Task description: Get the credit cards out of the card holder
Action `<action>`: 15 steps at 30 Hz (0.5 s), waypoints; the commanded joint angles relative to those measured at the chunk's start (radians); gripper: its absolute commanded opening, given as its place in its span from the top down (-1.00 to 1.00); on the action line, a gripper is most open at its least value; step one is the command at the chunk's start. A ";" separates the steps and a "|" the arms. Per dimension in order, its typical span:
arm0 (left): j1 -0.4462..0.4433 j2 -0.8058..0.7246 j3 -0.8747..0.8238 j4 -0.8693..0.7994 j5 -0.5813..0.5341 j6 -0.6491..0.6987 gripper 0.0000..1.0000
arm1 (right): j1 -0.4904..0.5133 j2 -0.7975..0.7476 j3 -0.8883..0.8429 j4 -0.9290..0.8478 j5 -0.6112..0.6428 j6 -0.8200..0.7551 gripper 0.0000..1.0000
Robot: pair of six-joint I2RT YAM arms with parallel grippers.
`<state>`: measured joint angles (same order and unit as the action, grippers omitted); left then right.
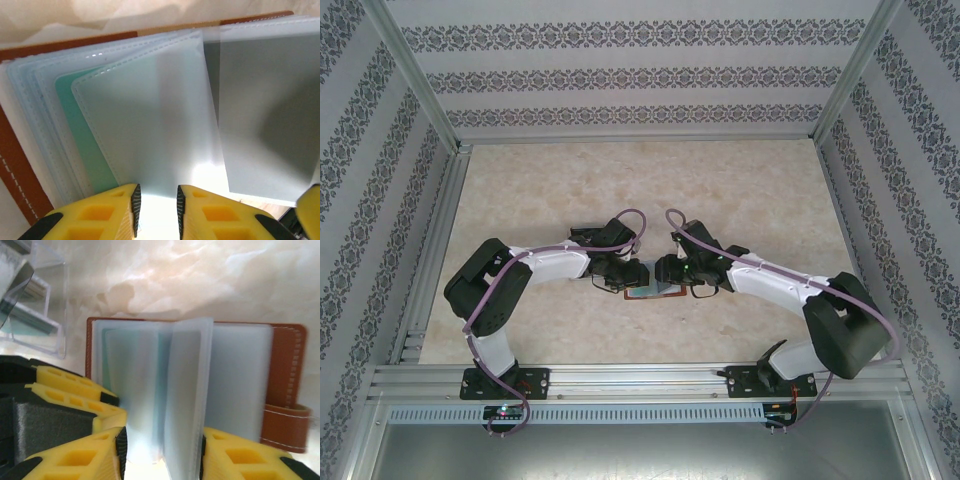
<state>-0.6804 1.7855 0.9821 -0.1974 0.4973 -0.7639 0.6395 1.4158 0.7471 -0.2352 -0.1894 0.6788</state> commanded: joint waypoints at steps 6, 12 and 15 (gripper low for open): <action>0.001 0.023 0.001 -0.022 -0.005 0.005 0.41 | 0.001 -0.047 0.012 -0.076 0.130 -0.004 0.11; 0.001 0.022 0.003 -0.025 -0.006 0.006 0.42 | 0.003 0.005 0.010 -0.054 0.096 -0.001 0.14; 0.001 0.021 0.001 -0.025 -0.005 0.006 0.41 | 0.003 0.020 0.005 -0.051 0.098 -0.003 0.14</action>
<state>-0.6804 1.7855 0.9821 -0.1970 0.4969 -0.7639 0.6392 1.4220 0.7471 -0.2848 -0.1013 0.6785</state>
